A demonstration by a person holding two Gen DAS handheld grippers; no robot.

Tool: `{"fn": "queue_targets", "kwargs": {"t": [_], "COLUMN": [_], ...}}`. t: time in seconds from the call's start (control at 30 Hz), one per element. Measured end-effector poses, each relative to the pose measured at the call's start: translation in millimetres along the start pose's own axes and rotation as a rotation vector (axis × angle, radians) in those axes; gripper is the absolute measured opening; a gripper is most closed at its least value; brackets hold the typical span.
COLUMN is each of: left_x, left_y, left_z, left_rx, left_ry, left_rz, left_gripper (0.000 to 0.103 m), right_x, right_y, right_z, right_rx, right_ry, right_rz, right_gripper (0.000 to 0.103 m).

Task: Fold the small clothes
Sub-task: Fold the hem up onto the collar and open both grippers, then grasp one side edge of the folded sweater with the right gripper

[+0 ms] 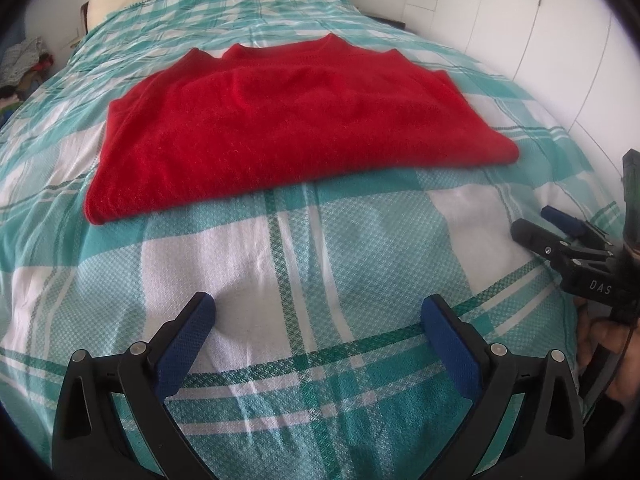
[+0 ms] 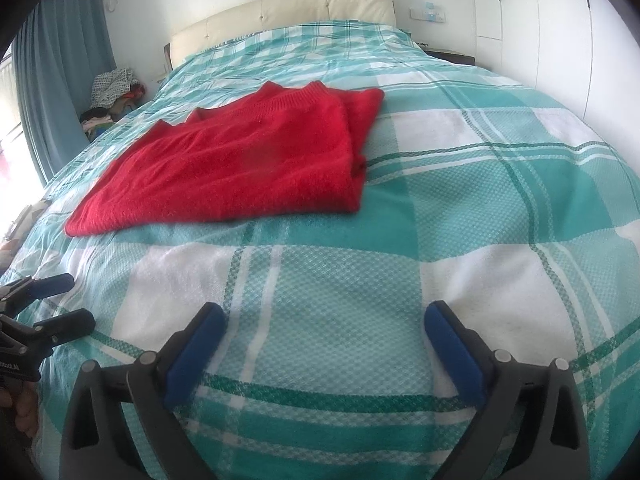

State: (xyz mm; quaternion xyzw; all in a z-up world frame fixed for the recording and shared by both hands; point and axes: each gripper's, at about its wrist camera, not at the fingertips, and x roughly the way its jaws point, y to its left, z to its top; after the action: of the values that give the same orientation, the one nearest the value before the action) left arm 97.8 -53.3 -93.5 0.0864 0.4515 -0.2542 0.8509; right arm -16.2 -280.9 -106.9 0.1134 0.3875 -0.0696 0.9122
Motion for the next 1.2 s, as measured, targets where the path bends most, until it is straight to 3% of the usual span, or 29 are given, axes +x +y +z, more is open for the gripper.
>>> {"fn": "queue_targets", "kwargs": {"t": [0.6, 0.8, 0.9, 1.03, 1.13, 1.2], "left_x": [6.6, 7.6, -8.6, -42.6, -54.5, -58.6], "left_y": [1.3, -9.7, 3.3, 37.1, 60.3, 73.7], "left_z": [-2.1, -0.2, 0.0, 4.5, 11.3, 15.2], "left_rx": [-0.003, 0.049, 0.001, -0.140, -0.204, -0.244], "left_ry": [0.017, 0.037, -0.021, -0.152, -0.197, -0.219], "left_rz": [-0.006, 0.052, -0.005, -0.033, -0.006, -0.006], "left_gripper": [0.103, 0.103, 0.102, 0.103, 0.103, 0.103], "right_x": [0.4, 0.4, -1.3, -7.0, -14.7, -15.8], "right_y": [1.0, 1.9, 0.6, -5.9, -16.8, -25.0], "right_z": [-2.3, -1.6, 1.6, 21.0, 58.9, 92.2], "right_rx": [0.005, 0.001, 0.003, 0.025, 0.040, 0.039], "right_ry": [-0.003, 0.002, 0.021, 0.092, 0.075, 0.032], "right_rz": [0.010, 0.005, 0.012, 0.060, 0.113, 0.089], "right_gripper": [0.101, 0.101, 0.101, 0.101, 0.100, 0.100]}}
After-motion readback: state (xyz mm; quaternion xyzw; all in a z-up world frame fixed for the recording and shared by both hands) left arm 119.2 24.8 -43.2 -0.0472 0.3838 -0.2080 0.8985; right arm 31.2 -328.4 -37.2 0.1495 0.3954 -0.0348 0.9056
